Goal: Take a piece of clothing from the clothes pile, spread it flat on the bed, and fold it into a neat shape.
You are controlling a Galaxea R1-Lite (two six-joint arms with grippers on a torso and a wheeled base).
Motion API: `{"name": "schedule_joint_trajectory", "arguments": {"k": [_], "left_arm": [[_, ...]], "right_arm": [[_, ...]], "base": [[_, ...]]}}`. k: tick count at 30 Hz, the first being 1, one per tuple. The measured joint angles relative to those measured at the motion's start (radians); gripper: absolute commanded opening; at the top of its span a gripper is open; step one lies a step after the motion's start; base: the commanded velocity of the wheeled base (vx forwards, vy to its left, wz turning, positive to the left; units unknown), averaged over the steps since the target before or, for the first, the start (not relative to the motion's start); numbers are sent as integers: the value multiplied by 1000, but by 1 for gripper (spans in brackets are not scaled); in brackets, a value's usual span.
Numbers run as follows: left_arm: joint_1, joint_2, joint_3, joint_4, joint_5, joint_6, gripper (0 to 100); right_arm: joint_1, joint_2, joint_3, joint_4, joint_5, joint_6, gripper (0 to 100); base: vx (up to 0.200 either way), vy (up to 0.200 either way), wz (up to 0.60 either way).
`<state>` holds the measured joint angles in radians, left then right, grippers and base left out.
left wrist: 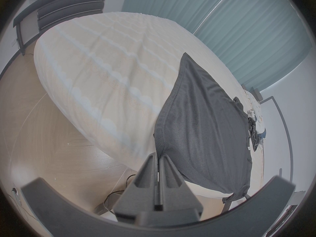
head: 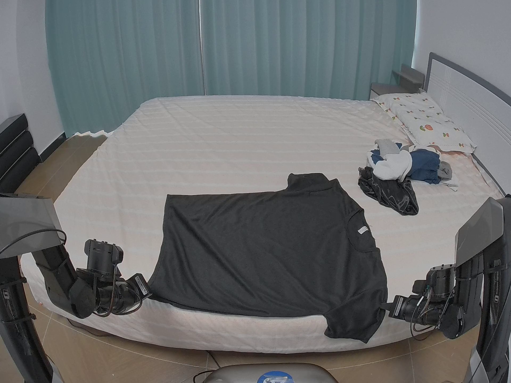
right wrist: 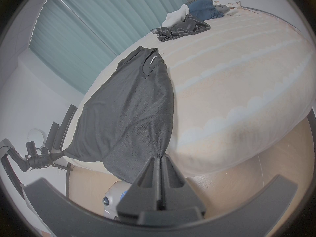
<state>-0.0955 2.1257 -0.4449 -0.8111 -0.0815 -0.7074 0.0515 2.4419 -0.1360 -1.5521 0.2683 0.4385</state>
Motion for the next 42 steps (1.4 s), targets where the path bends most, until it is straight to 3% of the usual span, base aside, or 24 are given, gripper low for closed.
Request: {"name": "schedule_joint_trajectory", "arguments": {"k": [17,38,42], "left_arm": [[1,-68,32,57,45,49,0],[-6,-153,49,305,164,193,0],[-9,-160,46,345,178,208,0]], "right_arm": [[-21,-110,115,5,63,-60,0],[9,-229,119,337,65,-171,0],[17,-261,119,333,64,-180,0]], "base": [[0,0,0],[0,0,0],[0,0,0]]}}
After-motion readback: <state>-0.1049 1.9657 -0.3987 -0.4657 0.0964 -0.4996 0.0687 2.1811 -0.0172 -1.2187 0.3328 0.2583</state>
